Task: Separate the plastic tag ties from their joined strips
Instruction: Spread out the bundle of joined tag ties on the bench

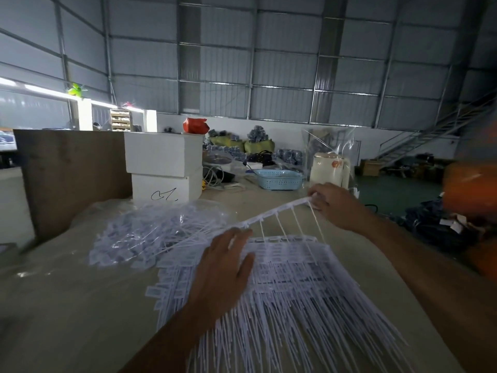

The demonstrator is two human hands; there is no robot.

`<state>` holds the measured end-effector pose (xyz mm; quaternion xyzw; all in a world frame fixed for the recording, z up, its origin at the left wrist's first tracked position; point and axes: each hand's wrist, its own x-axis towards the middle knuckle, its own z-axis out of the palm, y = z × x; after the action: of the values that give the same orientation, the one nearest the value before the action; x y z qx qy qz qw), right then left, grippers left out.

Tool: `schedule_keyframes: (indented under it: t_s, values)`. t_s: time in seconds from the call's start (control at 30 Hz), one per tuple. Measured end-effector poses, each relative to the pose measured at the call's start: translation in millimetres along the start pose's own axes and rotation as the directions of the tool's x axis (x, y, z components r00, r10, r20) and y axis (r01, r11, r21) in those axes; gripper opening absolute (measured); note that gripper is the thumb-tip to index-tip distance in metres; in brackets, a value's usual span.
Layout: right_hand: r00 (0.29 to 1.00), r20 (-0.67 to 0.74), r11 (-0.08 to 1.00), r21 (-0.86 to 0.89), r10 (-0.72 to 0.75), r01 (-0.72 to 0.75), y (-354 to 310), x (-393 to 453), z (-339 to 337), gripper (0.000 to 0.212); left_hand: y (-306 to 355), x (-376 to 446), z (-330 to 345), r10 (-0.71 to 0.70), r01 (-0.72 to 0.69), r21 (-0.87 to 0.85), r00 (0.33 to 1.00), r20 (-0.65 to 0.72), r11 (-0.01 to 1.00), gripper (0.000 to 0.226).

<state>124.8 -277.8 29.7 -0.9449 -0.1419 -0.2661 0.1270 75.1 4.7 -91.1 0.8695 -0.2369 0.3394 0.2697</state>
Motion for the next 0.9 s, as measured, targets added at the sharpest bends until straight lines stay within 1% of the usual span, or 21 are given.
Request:
schedule_keyframes:
  t_s: [0.1,0.17,0.23,0.27,0.33,0.37,0.43,0.47,0.5,0.53,0.57,0.6,0.63,0.67,0.7,0.73,0.77,0.8,0.87,0.9]
  values:
    - [0.99,-0.076,0.993,0.006,-0.12,0.121,-32.2,-14.0,-42.9,0.017,11.0,18.5,-10.5,-0.071,0.042,-0.187,0.986,-0.148,0.981,0.058]
    - [0.968,-0.145,0.979,-0.031,-0.206,0.204,-55.5,-27.4,-72.6,0.019,22.3,39.1,-19.9,-0.083,0.04,-0.205,0.975,-0.206,0.978,0.065]
    - [0.943,-0.217,0.968,-0.036,-0.251,0.25,-75.4,-41.4,-102.1,0.021,35.8,63.0,-28.6,-0.045,0.021,-0.147,0.986,-0.161,0.989,0.065]
    - [0.93,-0.256,0.963,-0.02,-0.265,0.269,-84.0,-48.2,-115.6,0.021,43.3,74.1,-33.9,-0.031,0.015,-0.142,0.993,-0.114,0.99,0.058]
    - [0.903,-0.346,0.957,0.044,-0.256,0.288,-92.9,-60.9,-137.0,0.019,60.5,90.3,-49.6,-0.009,-0.001,-0.202,0.999,-0.05,0.979,0.034]
    - [0.893,-0.387,0.955,0.086,-0.231,0.284,-93.1,-66.5,-144.3,0.02,67.5,95.4,-59.3,0.008,-0.026,-0.245,0.997,-0.074,0.969,0.024]
    - [0.88,-0.445,0.958,0.138,-0.169,0.253,-85.1,-76.1,-149.6,0.02,76.5,101.5,-85.3,0.055,-0.116,-0.3,0.977,-0.205,0.947,0.019]
    - [0.877,-0.46,0.959,0.162,-0.136,0.234,-78.2,-79.5,-147.4,0.02,78.0,103.1,-101.1,0.103,-0.182,-0.288,0.958,-0.269,0.94,0.02]
    - [0.884,-0.457,0.954,0.211,-0.099,0.215,-69.7,-82.9,-142.0,0.019,77.3,104.2,-116.5,0.171,-0.248,-0.238,0.938,-0.302,0.939,0.02]
    - [0.903,-0.426,0.94,0.283,-0.054,0.19,-61.6,-86.4,-133.3,0.016,73.6,104.8,-129.1,0.239,-0.296,-0.172,0.927,-0.29,0.94,0.021]
    - [0.933,-0.361,0.924,0.351,-0.014,0.149,-53.7,-90.0,-120.6,0.015,67.2,103.8,-136.8,0.292,-0.325,-0.118,0.927,-0.234,0.938,0.022]
    - [0.966,-0.257,0.911,0.404,0.03,0.079,-46.7,-93.7,-104.7,0.019,59.6,99.8,-138.9,0.323,-0.337,-0.088,0.936,-0.141,0.937,0.023]
    - [0.991,-0.117,0.904,0.426,0.07,-0.014,-40.3,-97.7,-85.2,0.029,50.4,91.7,-133.3,0.332,-0.334,-0.072,0.943,-0.03,0.94,0.022]
    - [0.996,0.037,0.912,0.401,0.083,-0.091,-34.9,-103.2,-63.0,0.038,40.2,78.7,-121.3,0.316,-0.312,-0.057,0.946,0.078,0.948,0.02]
    - [0.983,0.169,0.934,0.333,0.077,-0.131,-30.7,-109.4,-39.9,0.042,29.1,62.7,-105.3,0.279,-0.277,-0.04,0.945,0.17,0.96,0.016]
    - [0.964,0.256,0.95,0.276,0.077,-0.149,-28.5,-115.3,-19.2,0.04,16.7,45.1,-88.5,0.234,-0.236,-0.022,0.942,0.241,0.972,0.014]
    - [0.951,0.297,0.948,0.271,0.084,-0.169,-27.2,-120.9,-2.6,0.036,3.7,27.9,-73.0,0.189,-0.196,-0.003,0.94,0.283,0.981,0.014]
    - [0.947,0.307,0.922,0.333,0.094,-0.199,-24.3,-125.9,8.5,0.033,-9.6,13.9,-61.2,0.158,-0.169,0.015,0.943,0.293,0.985,0.015]
    - [0.946,0.306,0.817,0.514,0.109,-0.261,-18.5,-135.7,19.4,0.027,-33.1,-3.7,-47.7,0.122,-0.134,0.032,0.959,0.255,0.99,0.025]
    - [0.941,0.32,0.774,0.566,0.113,-0.285,-15.8,-138.3,21.0,0.021,-41.3,-5.9,-46.0,0.117,-0.13,0.041,0.967,0.227,0.991,0.03]
